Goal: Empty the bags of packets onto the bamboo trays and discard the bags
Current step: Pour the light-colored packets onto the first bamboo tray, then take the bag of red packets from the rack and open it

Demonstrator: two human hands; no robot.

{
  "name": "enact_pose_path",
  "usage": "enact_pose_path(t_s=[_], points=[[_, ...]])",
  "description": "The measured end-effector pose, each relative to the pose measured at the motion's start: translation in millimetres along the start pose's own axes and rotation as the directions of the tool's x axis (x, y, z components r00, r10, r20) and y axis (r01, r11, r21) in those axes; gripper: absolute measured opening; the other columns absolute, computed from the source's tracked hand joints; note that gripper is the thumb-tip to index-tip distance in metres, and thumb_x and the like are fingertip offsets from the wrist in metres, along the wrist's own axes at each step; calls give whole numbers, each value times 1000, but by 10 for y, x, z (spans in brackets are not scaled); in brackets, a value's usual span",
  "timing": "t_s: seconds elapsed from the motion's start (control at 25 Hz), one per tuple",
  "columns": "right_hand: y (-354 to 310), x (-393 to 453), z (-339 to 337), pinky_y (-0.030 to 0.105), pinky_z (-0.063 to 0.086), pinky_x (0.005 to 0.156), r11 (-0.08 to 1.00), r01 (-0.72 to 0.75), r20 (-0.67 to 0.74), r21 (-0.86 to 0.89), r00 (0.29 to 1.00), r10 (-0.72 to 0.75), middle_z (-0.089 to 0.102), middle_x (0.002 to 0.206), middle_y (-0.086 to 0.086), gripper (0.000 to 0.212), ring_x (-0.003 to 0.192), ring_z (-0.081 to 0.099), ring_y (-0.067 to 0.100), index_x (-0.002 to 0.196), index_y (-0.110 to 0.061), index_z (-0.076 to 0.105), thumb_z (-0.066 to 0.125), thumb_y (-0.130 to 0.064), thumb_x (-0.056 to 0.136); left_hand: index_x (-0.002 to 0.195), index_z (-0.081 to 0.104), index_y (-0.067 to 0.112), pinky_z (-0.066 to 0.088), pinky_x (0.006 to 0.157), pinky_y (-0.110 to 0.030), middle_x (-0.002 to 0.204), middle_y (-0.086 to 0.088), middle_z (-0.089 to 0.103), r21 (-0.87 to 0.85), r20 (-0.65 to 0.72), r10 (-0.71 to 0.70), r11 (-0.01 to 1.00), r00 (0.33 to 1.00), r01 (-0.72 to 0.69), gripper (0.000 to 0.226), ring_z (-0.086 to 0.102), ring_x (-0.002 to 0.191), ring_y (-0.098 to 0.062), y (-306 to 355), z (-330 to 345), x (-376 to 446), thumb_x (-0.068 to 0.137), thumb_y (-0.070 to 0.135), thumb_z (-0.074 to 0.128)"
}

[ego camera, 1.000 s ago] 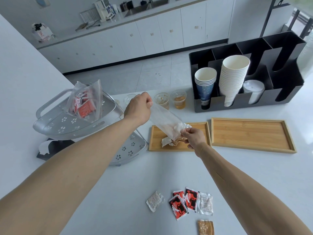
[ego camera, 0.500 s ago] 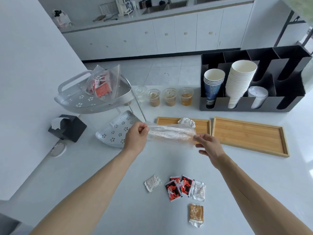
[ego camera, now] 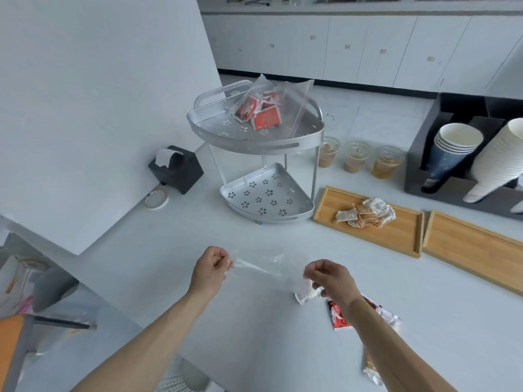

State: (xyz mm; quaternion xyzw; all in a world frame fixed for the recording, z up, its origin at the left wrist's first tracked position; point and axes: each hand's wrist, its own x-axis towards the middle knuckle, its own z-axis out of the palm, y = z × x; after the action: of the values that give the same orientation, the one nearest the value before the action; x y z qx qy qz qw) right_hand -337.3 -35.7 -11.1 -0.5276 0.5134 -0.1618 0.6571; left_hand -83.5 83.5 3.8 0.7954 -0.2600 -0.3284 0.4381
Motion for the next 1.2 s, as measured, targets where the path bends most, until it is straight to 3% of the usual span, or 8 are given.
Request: enact_pose_path(t_s=[0.12,0.28,0.48,0.84,1.04,1.2], points=[[-24,63,596,21,38,47,998,-37,59,-43,997,40,70,69,-4,6,55,55,10,75,-16,70,69,-12,80,87,55,15,47,70,-33,86,-9,70,-21,-55,-57,998,997,56,13,64,80,-20,-275,-511,160,92,4,59],[-44,140,1345,22,42,55,987,-47,54,-157,997,56,70,66,-8,2,56,58,8,75,-19,70,71,-18,76,89,58,17,49,79,-39,88,-7,69,49,-137,-101,993,985,109,10,61,82,-24,-608,-1100,476,89,10,65],[-119,302,1942,24,48,61,958,-66,4,-281,998,70,71,74,-8,2,68,63,12,78,-22,69,67,-23,78,93,57,17,39,65,-24,88,-2,65,215,-210,-40,973,977,86,8,58,84,-22,-812,-1410,895,90,11,62],[-273,682,2083,25,45,55,912,-92,-192,-399,981,15,68,76,-12,5,71,62,9,76,-29,63,61,-26,80,102,54,13,38,70,-28,89,1,61,307,-161,28,951,987,23,9,56,84,-24,-646,-1172,1473,93,12,54],[-301,785,2004,30,52,65,919,-112,-196,-377,980,39,71,78,-9,5,75,65,13,80,-26,66,62,-30,79,105,49,15,45,73,-32,99,-1,64,382,-85,2,924,996,31,13,57,88,-25,-629,-1145,1613,93,19,54],[-385,765,1875,27,50,65,918,-66,-116,-391,993,22,70,80,-10,12,79,67,14,87,-25,68,65,-35,80,103,46,20,46,75,-32,102,2,65,436,-91,-36,897,995,72,23,59,93,-22,-623,-1224,1618,91,36,58]])
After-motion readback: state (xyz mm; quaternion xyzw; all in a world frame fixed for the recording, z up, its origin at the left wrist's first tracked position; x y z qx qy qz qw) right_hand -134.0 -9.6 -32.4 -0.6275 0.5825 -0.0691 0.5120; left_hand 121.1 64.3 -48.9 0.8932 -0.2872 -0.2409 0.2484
